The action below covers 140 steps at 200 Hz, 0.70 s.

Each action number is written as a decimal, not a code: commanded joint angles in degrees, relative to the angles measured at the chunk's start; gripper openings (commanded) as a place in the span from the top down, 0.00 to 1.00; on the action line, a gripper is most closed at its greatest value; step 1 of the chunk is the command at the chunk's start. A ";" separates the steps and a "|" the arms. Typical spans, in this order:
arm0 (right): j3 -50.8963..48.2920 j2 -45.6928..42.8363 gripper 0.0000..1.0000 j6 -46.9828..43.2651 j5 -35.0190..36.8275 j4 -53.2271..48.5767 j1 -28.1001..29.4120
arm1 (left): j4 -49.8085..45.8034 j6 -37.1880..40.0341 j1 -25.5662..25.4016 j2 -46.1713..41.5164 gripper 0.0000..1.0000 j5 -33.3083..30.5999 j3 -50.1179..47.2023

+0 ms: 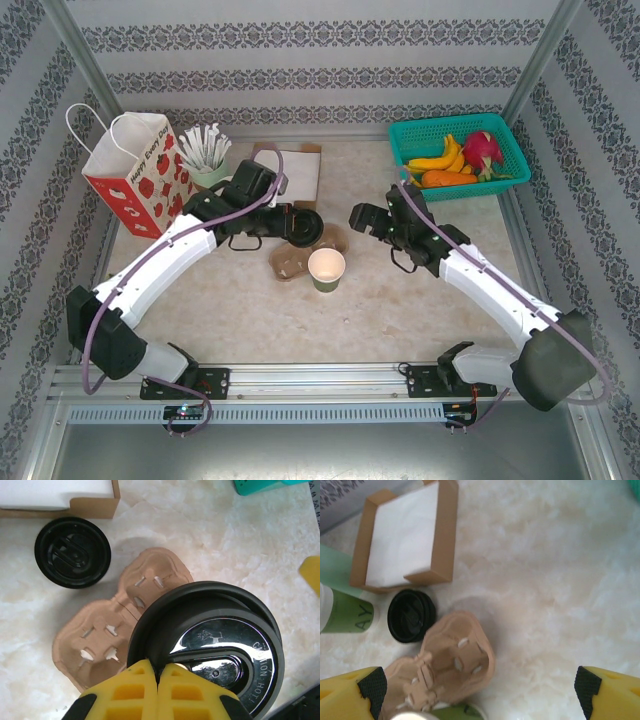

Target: Pack the takeout coffee

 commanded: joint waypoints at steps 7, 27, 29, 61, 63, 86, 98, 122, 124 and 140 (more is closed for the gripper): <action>-3.62 -4.10 0.02 3.99 -10.40 -3.55 -1.71 | -4.21 -9.31 -2.43 -2.17 1.00 -4.44 0.03; -5.69 -5.90 0.02 5.48 -14.80 -3.28 -2.85 | -7.29 -11.17 -4.81 -2.15 1.00 -6.73 0.49; -5.78 -6.03 0.02 5.59 -15.10 -3.26 -2.88 | -7.56 -11.40 -5.06 -2.15 1.00 -6.80 0.45; -8.68 -7.35 0.02 10.35 -18.13 1.83 -2.89 | -3.10 -14.74 -8.38 -1.85 1.00 -4.03 -2.60; -8.90 -7.34 0.02 10.76 -18.42 2.63 -2.89 | -2.71 -14.82 -8.59 -1.71 1.00 -3.84 -2.72; -12.34 -7.22 0.02 15.09 -20.91 11.26 -2.72 | -3.48 -14.02 -9.90 2.08 1.00 -3.58 -1.18; -13.25 -7.44 0.02 15.53 -21.54 14.25 -2.40 | -3.51 -13.64 -10.47 3.97 1.00 -3.34 -0.27; -14.12 -8.88 0.02 15.75 -20.18 14.73 -1.93 | -2.97 -13.23 -11.57 5.34 1.00 -4.26 0.49; -14.26 -9.06 0.02 15.76 -20.16 14.78 -1.93 | -3.03 -13.30 -11.62 5.43 1.00 -4.34 0.49; -15.53 -9.76 0.02 15.67 -20.80 15.51 -2.06 | -3.01 -13.61 -11.67 6.03 1.00 -4.61 0.15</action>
